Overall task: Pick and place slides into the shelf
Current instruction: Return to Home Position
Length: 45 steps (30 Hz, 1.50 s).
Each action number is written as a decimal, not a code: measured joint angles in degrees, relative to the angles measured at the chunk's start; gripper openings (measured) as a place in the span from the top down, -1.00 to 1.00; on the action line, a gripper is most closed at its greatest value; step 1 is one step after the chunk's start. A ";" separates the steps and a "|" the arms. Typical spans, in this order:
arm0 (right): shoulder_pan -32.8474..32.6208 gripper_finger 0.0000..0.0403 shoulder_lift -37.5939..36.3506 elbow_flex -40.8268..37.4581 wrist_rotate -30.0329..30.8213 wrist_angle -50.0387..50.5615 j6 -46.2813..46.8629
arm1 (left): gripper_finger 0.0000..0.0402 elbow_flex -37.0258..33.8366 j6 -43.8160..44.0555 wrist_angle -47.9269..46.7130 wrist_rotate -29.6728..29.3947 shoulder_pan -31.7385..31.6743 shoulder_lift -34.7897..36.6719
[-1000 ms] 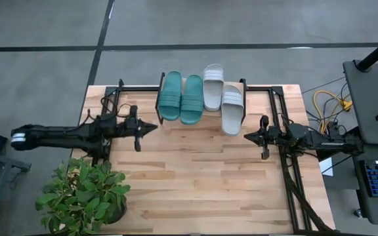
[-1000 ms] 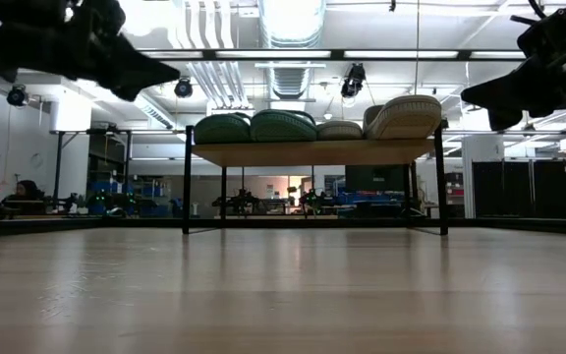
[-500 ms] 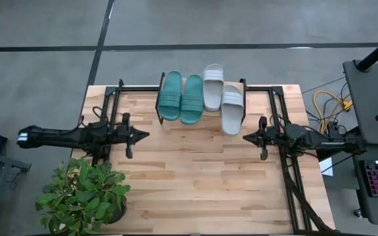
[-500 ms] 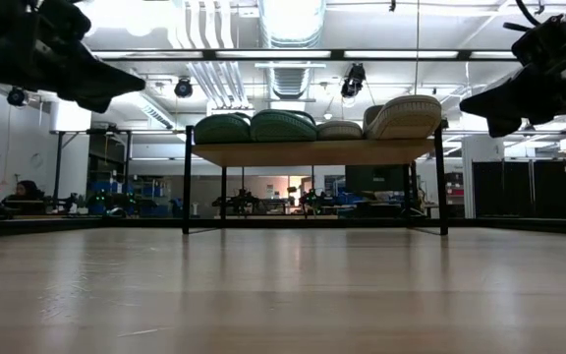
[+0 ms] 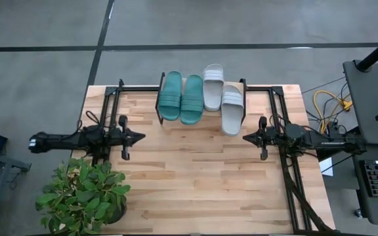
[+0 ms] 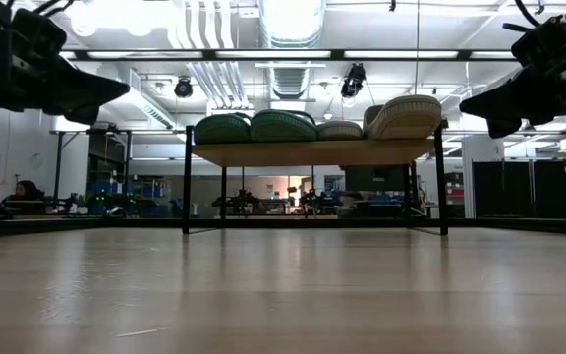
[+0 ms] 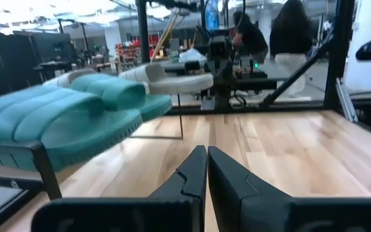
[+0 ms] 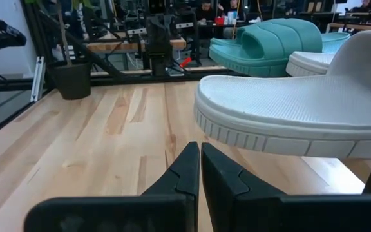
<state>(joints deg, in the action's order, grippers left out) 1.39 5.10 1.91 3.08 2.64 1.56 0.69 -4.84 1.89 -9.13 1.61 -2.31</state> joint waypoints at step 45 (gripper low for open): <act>-0.37 0.96 -1.94 -0.02 -0.03 0.06 -3.94 | 1.00 -0.35 -3.04 0.54 -0.02 -0.01 -1.70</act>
<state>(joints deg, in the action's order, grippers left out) 1.02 3.16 1.89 3.05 2.70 -2.39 0.34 -7.88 2.43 -9.15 1.60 -4.01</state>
